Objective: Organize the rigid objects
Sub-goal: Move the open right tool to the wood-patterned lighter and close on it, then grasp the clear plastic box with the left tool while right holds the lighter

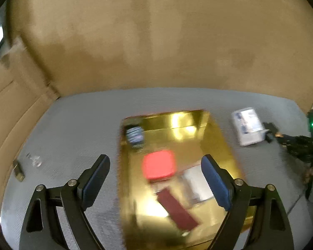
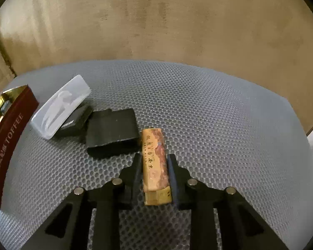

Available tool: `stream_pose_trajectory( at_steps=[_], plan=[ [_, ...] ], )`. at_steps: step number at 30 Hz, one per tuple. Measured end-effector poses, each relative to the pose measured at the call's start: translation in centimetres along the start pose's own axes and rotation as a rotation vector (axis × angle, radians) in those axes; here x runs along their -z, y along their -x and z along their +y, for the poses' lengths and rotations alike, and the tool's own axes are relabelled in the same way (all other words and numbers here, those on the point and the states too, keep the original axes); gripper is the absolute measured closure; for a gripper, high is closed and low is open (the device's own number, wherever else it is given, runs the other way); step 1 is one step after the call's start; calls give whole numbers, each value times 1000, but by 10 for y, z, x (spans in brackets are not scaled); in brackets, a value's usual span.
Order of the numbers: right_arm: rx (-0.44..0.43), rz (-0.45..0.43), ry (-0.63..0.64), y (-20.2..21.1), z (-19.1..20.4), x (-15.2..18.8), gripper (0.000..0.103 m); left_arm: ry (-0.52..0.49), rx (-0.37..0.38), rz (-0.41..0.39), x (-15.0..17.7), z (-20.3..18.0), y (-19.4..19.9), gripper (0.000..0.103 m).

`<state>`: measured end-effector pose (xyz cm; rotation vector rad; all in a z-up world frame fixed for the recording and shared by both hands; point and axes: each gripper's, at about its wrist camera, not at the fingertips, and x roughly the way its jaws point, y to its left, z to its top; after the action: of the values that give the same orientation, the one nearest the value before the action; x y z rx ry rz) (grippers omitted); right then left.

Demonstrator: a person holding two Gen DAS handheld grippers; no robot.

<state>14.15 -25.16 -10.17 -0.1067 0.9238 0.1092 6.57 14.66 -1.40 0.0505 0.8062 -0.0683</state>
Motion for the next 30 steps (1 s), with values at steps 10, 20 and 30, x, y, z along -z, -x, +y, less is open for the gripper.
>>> stream_pose_trajectory(
  at_steps=[10,20,30],
  plan=[
    [-13,2,-37,23,-8,29,78,-147,155,40,-20,-102,-14,14],
    [-18,-1,-65,24,-13,40,78,-119,237,171,-41,-153,-68,14],
    [-17,-2,-62,31,-13,47,78,-31,283,260,-57,-158,-118,14]
  ],
)
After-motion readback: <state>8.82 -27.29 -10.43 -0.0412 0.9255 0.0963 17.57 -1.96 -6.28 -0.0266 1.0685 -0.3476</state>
